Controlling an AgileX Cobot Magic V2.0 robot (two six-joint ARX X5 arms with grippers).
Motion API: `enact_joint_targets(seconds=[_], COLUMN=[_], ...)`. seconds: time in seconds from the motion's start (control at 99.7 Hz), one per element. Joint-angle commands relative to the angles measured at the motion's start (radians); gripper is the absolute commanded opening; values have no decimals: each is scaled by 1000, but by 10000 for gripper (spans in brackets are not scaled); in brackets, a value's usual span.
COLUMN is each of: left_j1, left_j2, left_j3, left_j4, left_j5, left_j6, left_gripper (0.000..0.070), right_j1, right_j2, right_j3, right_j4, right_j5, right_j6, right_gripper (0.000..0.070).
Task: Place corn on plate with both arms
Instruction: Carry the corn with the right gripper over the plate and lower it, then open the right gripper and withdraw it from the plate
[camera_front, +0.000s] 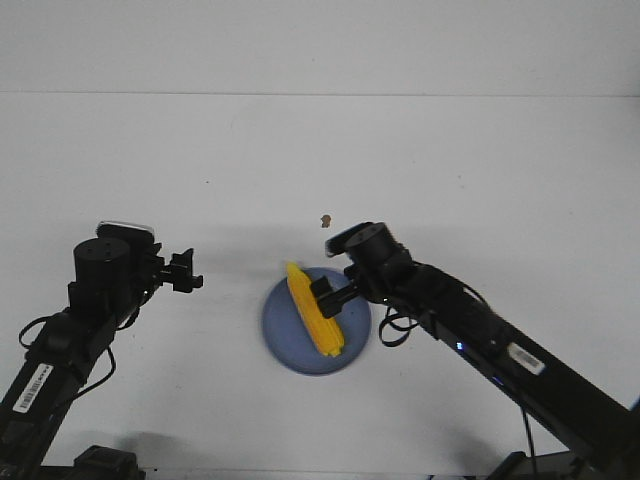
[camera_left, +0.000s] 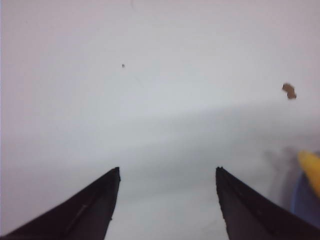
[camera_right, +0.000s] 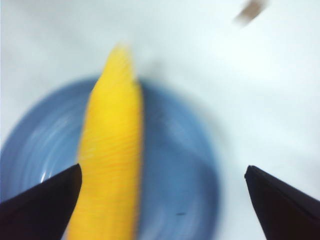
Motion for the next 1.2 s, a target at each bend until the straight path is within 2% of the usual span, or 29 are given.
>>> enact_joint_targets(seconds=[0.0, 0.241, 0.411, 0.551, 0.832, 1.023, 1.193], left_j1=[-2, -2, -2, -2, -2, -2, -2], left_j2=[5, 5, 5, 1, -91, -249, -367], left_j3=[8, 8, 8, 8, -53, -192, -275], left_j4=[20, 51, 51, 43, 51, 98, 96], left_j5=[0, 0, 0, 0, 0, 0, -10], left_j6=[13, 13, 13, 6, -8, -26, -31], left_gripper=[381, 382, 382, 382, 380, 376, 375], right_j1=[-44, -279, -462, -556, -579, -579, -579], right_j2=[-33, -262, -485, -684, -1018, -1146, -1169], right_j3=[9, -81, -229, -367, -589, -607, -609], right_j4=[-11, -8, 12, 69, 163, 141, 120], right_j5=[4, 3, 3, 4, 6, 47, 66], right_j6=[-34, -72, -93, -114, -136, -141, -140], right_gripper=[700, 700, 700, 700, 700, 700, 700])
